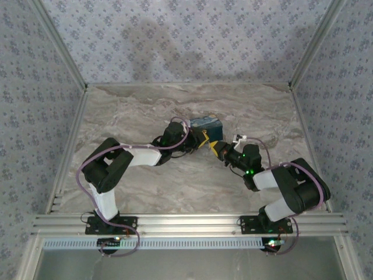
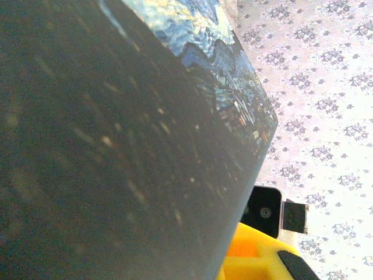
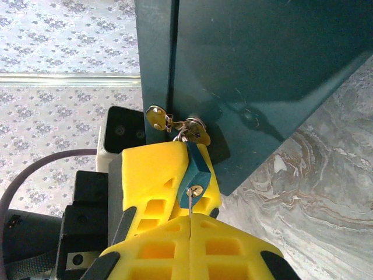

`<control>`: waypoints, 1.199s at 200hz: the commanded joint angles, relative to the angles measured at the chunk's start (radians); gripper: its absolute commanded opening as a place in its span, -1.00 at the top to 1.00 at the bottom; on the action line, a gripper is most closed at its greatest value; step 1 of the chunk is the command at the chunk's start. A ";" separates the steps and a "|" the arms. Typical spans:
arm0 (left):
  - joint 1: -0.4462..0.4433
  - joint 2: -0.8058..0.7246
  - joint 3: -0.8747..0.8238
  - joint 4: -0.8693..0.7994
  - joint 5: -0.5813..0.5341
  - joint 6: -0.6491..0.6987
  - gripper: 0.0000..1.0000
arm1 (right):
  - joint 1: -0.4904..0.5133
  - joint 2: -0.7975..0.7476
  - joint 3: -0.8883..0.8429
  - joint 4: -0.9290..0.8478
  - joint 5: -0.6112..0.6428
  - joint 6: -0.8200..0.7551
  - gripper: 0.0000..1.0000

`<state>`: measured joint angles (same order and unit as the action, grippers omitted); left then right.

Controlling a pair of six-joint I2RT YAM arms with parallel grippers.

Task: Unlock a padlock with a key

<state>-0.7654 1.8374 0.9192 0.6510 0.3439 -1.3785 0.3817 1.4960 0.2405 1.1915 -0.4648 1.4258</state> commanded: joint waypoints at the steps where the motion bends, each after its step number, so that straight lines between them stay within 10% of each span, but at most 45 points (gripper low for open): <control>1: -0.008 0.010 -0.006 0.068 0.026 -0.004 0.98 | -0.010 0.015 0.038 0.016 -0.003 0.012 1.00; 240: 0.014 0.000 -0.013 0.098 0.077 -0.002 0.98 | -0.079 0.077 0.031 0.103 -0.226 0.006 1.00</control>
<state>-0.7589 1.8420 0.9077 0.6933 0.3859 -1.3819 0.3202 1.5787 0.2653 1.2560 -0.6556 1.4548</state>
